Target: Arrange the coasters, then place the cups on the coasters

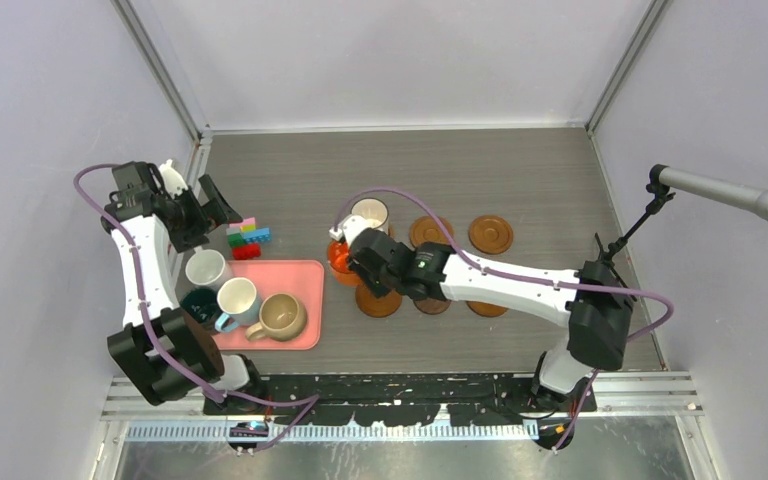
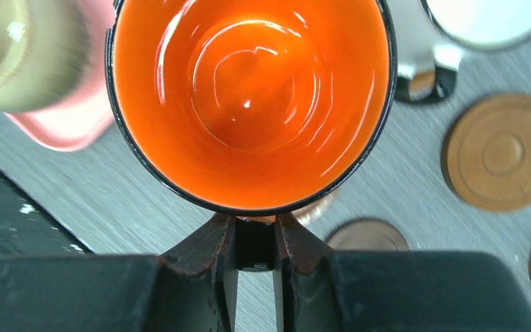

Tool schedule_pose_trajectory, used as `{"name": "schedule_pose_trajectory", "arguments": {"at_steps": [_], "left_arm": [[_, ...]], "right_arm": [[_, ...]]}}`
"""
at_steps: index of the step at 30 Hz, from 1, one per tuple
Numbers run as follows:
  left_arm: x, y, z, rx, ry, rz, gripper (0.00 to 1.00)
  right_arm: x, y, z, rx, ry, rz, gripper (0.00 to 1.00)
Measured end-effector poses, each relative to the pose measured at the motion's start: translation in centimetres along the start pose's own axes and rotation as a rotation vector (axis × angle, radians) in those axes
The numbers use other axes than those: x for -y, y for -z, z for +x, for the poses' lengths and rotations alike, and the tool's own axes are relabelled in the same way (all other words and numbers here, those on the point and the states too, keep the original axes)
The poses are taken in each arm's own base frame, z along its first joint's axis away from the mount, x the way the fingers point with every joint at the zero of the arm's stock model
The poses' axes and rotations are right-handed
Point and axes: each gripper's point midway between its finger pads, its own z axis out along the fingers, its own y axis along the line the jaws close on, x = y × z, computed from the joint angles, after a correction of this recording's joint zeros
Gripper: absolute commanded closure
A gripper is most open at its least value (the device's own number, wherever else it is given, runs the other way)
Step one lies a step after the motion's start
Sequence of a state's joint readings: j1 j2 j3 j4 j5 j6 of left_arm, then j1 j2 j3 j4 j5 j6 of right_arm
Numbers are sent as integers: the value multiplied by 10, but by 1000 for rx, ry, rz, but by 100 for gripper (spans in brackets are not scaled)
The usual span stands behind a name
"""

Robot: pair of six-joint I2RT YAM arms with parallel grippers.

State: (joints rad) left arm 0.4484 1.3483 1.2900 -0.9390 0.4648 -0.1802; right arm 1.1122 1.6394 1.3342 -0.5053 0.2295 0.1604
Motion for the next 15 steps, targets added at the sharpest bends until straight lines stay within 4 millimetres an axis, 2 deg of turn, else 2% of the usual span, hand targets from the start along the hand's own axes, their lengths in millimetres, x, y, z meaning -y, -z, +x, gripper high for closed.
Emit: {"name": "schedule_pose_trajectory", "arguments": {"at_steps": [5, 9, 15], "left_arm": [[-7, -1, -1, 4, 0, -36, 0], [-12, -1, -2, 10, -1, -64, 0], [-18, -1, -3, 14, -1, -97, 0]], "right_arm": [[24, 3, 47, -54, -27, 109, 100], [39, 8, 71, -61, -72, 179, 100], [38, 6, 63, -11, -153, 190, 100]]}}
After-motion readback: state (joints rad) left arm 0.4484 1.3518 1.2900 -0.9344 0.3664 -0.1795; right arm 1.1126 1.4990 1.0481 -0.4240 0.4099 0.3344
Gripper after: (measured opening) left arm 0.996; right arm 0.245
